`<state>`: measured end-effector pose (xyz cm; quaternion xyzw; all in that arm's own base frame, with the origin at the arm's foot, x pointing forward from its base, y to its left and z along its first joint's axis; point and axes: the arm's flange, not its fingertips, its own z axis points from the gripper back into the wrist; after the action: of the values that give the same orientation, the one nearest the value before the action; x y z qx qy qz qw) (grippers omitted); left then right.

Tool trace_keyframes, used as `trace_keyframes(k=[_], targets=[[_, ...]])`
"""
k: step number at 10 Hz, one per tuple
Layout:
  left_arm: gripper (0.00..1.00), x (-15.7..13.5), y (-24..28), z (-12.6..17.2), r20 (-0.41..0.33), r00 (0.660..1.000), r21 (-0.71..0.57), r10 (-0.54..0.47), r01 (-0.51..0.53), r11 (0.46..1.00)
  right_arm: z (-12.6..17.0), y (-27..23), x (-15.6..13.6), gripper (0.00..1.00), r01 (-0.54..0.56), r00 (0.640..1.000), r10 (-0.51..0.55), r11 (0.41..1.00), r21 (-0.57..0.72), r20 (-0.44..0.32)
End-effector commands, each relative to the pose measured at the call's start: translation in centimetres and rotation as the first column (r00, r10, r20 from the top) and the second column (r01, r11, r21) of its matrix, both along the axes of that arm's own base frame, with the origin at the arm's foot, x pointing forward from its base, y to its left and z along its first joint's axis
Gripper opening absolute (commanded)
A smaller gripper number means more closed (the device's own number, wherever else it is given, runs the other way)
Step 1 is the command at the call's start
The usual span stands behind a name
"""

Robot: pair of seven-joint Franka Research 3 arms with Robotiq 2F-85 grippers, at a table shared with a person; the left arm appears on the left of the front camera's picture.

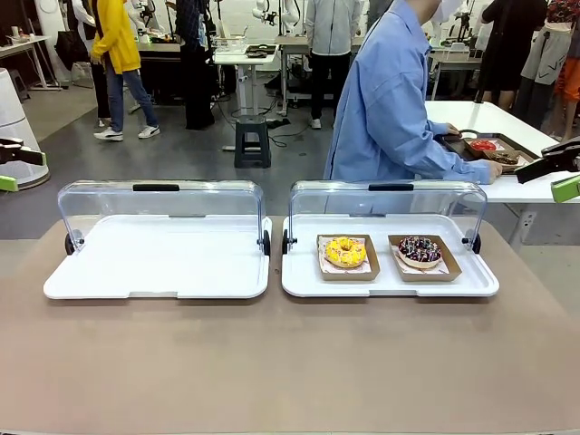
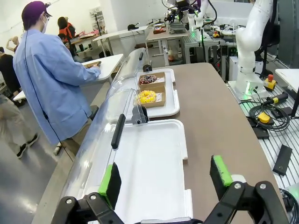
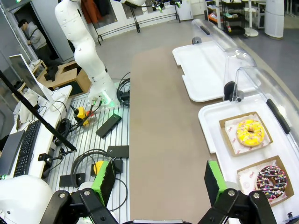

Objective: Provide the desired donut to the person.
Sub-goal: Place the picked Paper togo box onto the Handle tray extended by the person.

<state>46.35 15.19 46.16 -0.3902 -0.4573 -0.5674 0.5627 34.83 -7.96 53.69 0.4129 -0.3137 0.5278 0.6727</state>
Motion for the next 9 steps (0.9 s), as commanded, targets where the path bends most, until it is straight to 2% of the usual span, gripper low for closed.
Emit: trace_keyframes(k=[1, 9], targets=[[1.00, -0.25, 0.16, -0.04, 0.004, 1.000, -0.010, -0.005, 0.005, 1.000, -0.02, 0.03, 0.04, 1.00, -0.013, 1.000, 0.013, 1.000, 0.011, 0.012], [1.00, -0.25, 0.16, -0.04, 0.004, 1.000, -0.010, -0.005, 0.005, 1.000, -0.02, 0.03, 0.04, 1.00, -0.013, 1.000, 0.013, 1.000, 0.011, 0.012]])
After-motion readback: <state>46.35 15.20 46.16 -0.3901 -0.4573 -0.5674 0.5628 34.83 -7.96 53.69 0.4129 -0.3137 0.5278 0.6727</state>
